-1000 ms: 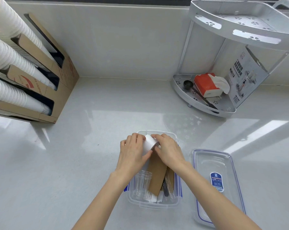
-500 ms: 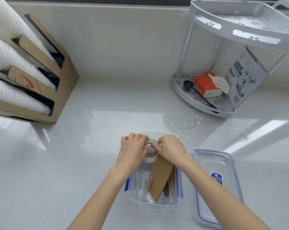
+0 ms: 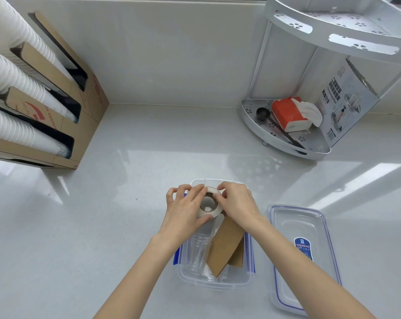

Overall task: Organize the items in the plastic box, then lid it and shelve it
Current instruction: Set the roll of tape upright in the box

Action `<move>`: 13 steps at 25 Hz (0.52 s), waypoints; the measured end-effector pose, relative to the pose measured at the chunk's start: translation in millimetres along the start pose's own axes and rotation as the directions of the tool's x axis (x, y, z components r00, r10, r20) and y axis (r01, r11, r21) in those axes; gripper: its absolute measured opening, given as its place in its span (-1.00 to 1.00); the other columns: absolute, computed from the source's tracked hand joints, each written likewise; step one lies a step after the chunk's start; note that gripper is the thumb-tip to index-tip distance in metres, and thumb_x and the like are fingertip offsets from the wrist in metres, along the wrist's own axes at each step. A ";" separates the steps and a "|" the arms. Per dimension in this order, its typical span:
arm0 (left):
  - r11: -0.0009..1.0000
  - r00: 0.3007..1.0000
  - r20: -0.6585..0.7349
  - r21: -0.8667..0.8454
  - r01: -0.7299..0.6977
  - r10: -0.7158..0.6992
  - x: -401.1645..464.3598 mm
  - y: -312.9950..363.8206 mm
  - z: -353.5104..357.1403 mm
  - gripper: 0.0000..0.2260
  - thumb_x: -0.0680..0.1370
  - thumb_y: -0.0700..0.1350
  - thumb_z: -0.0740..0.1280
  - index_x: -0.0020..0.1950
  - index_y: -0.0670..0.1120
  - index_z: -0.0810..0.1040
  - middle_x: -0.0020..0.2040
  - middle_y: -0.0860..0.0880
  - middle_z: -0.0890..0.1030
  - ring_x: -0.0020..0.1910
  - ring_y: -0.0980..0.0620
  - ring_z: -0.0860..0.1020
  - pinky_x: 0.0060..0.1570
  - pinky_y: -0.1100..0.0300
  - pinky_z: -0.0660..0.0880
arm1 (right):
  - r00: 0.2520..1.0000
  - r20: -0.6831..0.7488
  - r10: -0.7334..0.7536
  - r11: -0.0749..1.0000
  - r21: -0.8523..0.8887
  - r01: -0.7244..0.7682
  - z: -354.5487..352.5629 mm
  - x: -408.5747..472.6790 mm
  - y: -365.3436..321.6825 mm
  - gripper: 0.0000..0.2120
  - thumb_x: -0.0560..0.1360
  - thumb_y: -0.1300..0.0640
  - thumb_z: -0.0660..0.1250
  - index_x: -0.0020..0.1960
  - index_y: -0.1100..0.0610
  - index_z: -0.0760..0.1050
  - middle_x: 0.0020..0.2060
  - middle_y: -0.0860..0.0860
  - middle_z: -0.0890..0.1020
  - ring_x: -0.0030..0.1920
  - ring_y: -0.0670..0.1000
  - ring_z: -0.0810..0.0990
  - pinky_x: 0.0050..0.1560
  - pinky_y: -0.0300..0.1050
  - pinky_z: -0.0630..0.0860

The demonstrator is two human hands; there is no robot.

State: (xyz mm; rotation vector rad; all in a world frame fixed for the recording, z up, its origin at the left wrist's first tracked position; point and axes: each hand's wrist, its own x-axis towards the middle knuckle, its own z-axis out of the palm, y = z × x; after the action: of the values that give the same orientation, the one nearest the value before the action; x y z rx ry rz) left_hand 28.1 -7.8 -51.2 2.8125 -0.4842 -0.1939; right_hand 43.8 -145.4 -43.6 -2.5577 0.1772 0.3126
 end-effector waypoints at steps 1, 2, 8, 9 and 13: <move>1.000 1.000 -0.004 0.008 0.002 -0.002 -0.1 -0.8 0.1 -0.44 0.48 0.15 0.22 0.42 0.03 0.14 0.45 0.11 0.22 0.41 0.00 0.13 0.29 0.07 -0.08 | 1.000 -0.003 -0.007 1.000 0.009 0.007 1.0 0.8 0.6 -0.70 0.51 0.08 0.21 0.19 0.16 0.51 0.07 0.16 0.63 0.17 0.18 0.52 0.14 0.04 0.49; 1.000 1.000 -0.010 0.017 0.001 -0.001 -0.2 -1.5 0.7 -0.43 0.48 0.17 0.21 0.42 0.03 0.13 0.45 0.11 0.22 0.41 0.00 0.12 0.28 0.07 -0.09 | 1.000 0.006 -0.018 1.000 0.010 0.017 2.3 1.6 1.2 -0.71 0.52 0.10 0.20 0.18 0.16 0.51 0.07 0.16 0.64 0.16 0.18 0.52 0.13 0.03 0.49; 0.998 1.000 0.005 0.056 0.028 -0.029 -3.0 -5.4 2.7 -0.47 0.49 0.10 0.22 0.41 0.01 0.17 0.45 0.11 0.25 0.46 -0.01 0.05 0.30 0.05 -0.22 | 0.999 0.043 -0.033 0.999 0.025 0.032 -2.6 0.2 1.9 -0.67 0.51 0.16 0.19 0.26 0.15 0.46 0.14 0.13 0.62 0.18 0.14 0.54 0.19 0.04 0.48; 0.998 0.999 0.009 0.053 0.032 -0.032 -2.7 -4.8 2.9 -0.48 0.49 0.09 0.22 0.41 0.00 0.17 0.45 0.10 0.25 0.47 -0.01 0.04 0.32 0.04 -0.23 | 0.999 0.029 -0.030 0.999 0.039 0.029 -6.3 -1.2 2.6 -0.67 0.51 0.17 0.19 0.26 0.15 0.46 0.14 0.12 0.62 0.17 0.14 0.55 0.20 0.04 0.48; 0.999 1.000 0.017 0.033 0.026 -0.026 -5.3 0.0 -1.8 -0.51 0.50 0.09 0.20 0.40 0.00 0.21 0.44 0.07 0.28 0.46 -0.03 0.05 0.35 0.04 -0.20 | 0.999 -0.030 -0.016 0.994 0.104 0.019 -21.0 -14.1 8.9 -0.69 0.51 0.21 0.18 0.22 0.15 0.50 0.09 0.10 0.64 0.11 0.10 0.58 0.17 0.02 0.51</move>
State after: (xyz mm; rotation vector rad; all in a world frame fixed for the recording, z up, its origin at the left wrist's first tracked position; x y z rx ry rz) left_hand 23.4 -5.5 -49.0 2.8522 -0.4591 -0.2185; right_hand 32.4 -163.4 -27.2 -2.4599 0.1774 0.2524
